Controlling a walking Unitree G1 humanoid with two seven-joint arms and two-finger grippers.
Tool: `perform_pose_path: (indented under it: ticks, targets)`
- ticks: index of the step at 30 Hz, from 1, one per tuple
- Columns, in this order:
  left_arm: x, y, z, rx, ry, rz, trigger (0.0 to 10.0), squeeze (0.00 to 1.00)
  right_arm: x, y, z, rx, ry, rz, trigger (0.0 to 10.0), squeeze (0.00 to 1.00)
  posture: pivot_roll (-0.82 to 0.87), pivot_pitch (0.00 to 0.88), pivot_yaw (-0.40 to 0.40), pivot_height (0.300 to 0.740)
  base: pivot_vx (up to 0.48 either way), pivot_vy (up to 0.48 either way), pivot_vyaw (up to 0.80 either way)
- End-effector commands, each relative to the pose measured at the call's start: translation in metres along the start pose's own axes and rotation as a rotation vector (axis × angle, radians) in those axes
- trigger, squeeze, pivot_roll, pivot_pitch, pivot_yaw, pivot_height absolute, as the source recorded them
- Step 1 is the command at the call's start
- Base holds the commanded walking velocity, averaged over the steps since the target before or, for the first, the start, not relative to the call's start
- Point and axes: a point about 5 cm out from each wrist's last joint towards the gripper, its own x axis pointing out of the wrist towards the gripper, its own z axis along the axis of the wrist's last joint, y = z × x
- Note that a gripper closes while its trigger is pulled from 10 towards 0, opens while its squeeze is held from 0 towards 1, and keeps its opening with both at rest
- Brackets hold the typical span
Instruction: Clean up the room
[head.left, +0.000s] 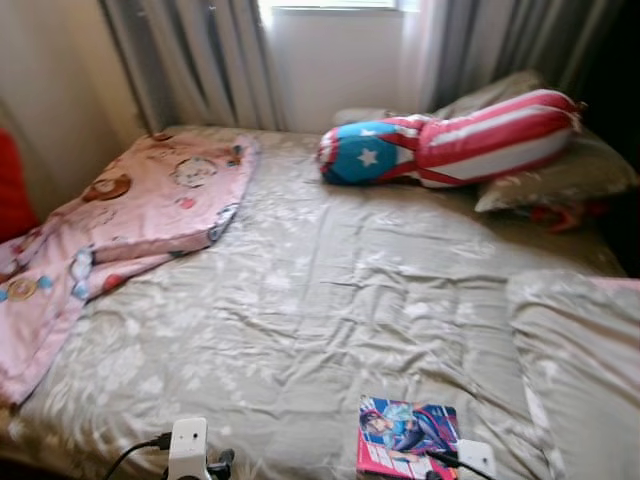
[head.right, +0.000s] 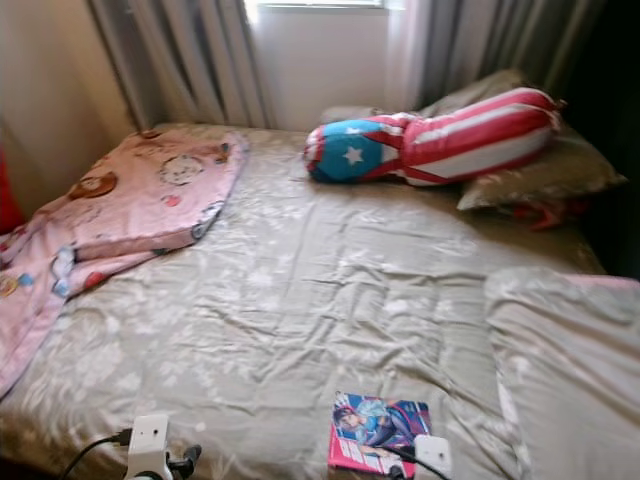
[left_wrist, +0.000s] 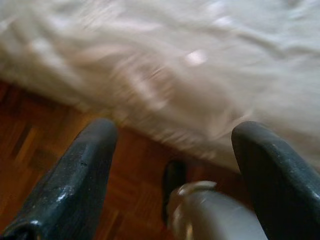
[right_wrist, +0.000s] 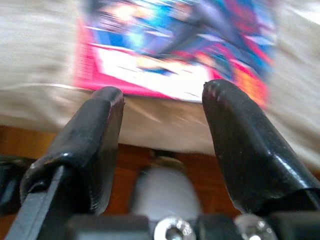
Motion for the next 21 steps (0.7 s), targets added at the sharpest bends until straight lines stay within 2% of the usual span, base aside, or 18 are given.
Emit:
perform_pose_path:
  ticks: [1,6,10,12,14,21]
  targets:
    - [-0.002,0.006,-0.007,-0.008,0.032,0.024,10.0,0.00,0.000,0.003,-0.003,-0.008,0.017,0.002,10.0,0.00,0.01,0.000,0.022,0.740,0.000,0.000,0.80]
    - [-0.002,0.005,-0.007,-0.004,0.035,0.022,10.0,0.00,0.000,0.003,-0.002,-0.007,0.009,-0.001,10.0,0.00,0.01,0.000,0.022,0.740,0.000,0.000,0.80]
    - [-0.002,0.005,-0.007,-0.003,0.032,0.023,10.0,0.00,-0.002,-0.005,-0.004,-0.002,0.009,-0.008,10.0,0.00,0.01,0.000,0.020,0.740,0.000,0.000,0.80]
    - [-0.002,0.005,-0.006,-0.002,0.032,0.024,10.0,0.00,-0.002,-0.007,-0.005,-0.002,0.010,-0.011,10.0,0.00,0.01,0.000,0.020,0.740,0.000,0.000,0.00]
    - [-0.001,0.004,-0.006,0.000,0.034,0.018,10.0,0.00,-0.003,-0.020,-0.003,0.016,0.010,-0.028,10.0,0.00,0.01,0.000,0.021,0.740,0.000,0.000,0.00]
    - [-0.001,0.003,-0.006,0.001,0.037,0.016,10.0,0.00,-0.004,-0.027,-0.001,0.033,0.003,-0.039,10.0,0.00,0.01,0.000,0.017,0.740,0.000,0.000,0.00]
